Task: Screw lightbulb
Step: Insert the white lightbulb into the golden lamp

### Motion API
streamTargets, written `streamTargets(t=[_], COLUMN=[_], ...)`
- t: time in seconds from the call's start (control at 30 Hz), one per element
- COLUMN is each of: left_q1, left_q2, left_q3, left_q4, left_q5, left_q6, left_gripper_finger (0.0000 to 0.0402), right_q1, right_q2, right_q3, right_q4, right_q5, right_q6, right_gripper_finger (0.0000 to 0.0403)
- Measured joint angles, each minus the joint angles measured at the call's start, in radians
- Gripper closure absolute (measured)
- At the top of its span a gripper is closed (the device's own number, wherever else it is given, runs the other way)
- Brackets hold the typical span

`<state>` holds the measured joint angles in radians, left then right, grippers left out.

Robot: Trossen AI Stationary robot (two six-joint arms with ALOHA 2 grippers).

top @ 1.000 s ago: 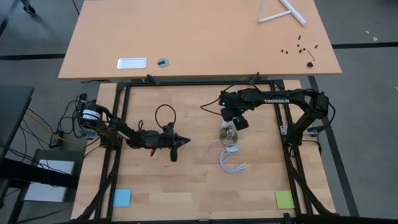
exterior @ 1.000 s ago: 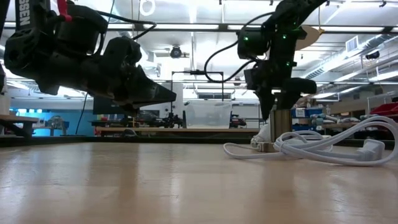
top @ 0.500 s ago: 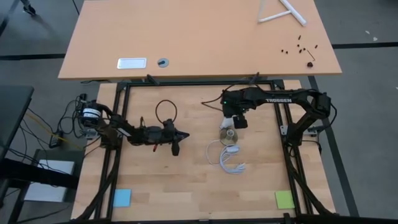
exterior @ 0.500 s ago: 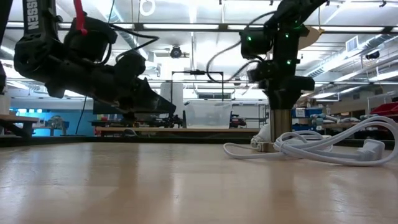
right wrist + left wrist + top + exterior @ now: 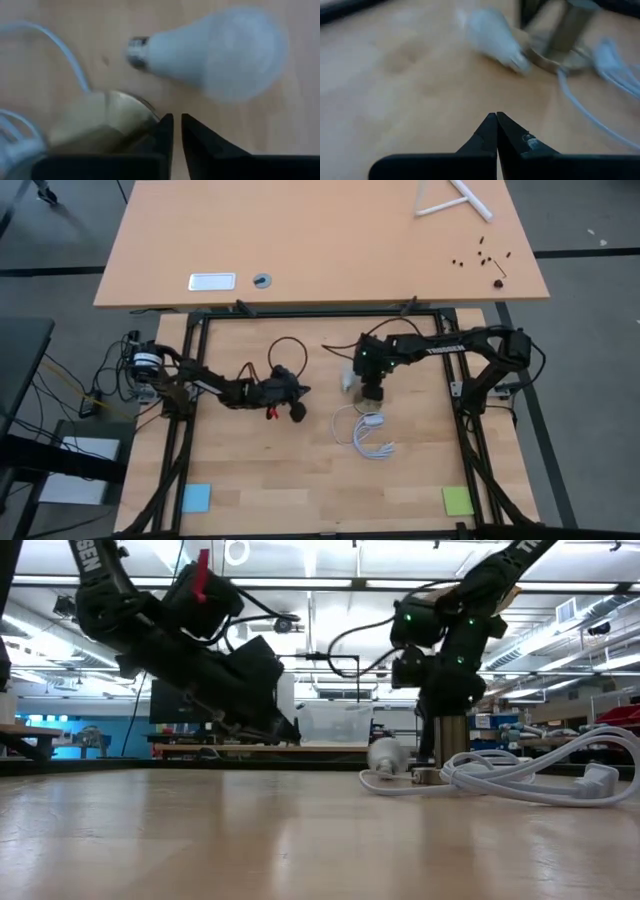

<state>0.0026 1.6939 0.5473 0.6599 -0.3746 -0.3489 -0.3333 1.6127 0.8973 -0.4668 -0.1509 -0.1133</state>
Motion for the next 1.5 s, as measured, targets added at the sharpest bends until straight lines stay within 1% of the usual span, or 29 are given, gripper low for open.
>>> streamTargets(t=[0.07,0.17,0.23,0.37,0.43,0.5,0.57,0.67,0.73,0.8,0.87,1.0,1.1,1.17,1.23,1.37,1.5], left_q1=[0.021,0.055,0.075,0.126,0.148,0.157,0.156,0.146,0.13,0.118,0.107,0.094,0.095,0.095,0.095,0.094,0.095], left_q2=[0.0,0.0,0.0,0.0,0.005,0.019,0.037,0.073,0.097,0.114,0.116,0.114,0.113,0.113,0.113,0.113,0.112], left_q3=[0.01,0.02,0.02,0.021,0.019,0.001,-0.017,-0.035,-0.043,-0.043,-0.042,-0.045,-0.045,-0.045,-0.045,-0.066,-0.134], left_q4=[0.001,0.002,-0.004,-0.076,-0.115,-0.115,-0.063,0.056,0.109,0.147,0.16,0.159,0.159,0.159,0.159,0.191,0.348], left_q5=[-0.01,0.036,0.056,0.066,0.066,0.065,0.067,0.096,0.1,0.108,0.113,0.09,0.075,0.072,0.072,0.072,0.083], left_q6=[-0.035,-0.1,-0.132,-0.22,-0.271,-0.289,-0.305,-0.317,-0.318,-0.318,-0.314,-0.299,-0.283,-0.27,-0.256,-0.233,-0.231], left_gripper_finger=[0.0398,0.0394,0.0385,0.0357,0.0343,0.0334,0.0332,0.0334,0.0339,0.0345,0.035,0.0359,0.0368,0.0375,0.0382,0.0391,0.0395], right_q1=[0.022,0.038,0.039,0.03,0.029,0.029,0.034,0.057,0.077,0.097,0.123,0.194,0.277,0.336,0.377,0.401,0.401], right_q2=[0.0,-0.003,-0.003,0.007,0.021,0.029,0.045,0.069,0.074,0.072,0.072,0.069,0.07,0.08,0.093,0.132,0.176], right_q3=[0.013,0.044,0.058,0.062,0.062,0.062,0.064,0.062,0.063,0.07,0.084,0.131,0.146,0.149,0.149,0.149,0.15], right_q4=[-0.004,-0.009,0.011,0.104,0.188,0.232,0.311,0.371,0.392,0.378,0.366,0.295,0.302,0.323,0.334,0.371,0.392], right_q5=[0.008,0.052,0.054,0.053,0.047,0.039,0.02,-0.03,-0.05,-0.058,-0.063,-0.056,0.015,0.088,0.131,0.155,0.155], right_q6=[0.033,0.109,0.17,0.247,0.28,0.302,0.306,0.306,0.306,0.33,0.352,0.401,0.386,0.319,0.261,0.185,0.09], right_gripper_finger=[0.0366,0.0365,0.036,0.0351,0.0351,0.0352,0.0354,0.0352,0.0343,0.0327,0.0302,0.0235,0.0177,0.0142,0.0114,0.0078,0.0069])
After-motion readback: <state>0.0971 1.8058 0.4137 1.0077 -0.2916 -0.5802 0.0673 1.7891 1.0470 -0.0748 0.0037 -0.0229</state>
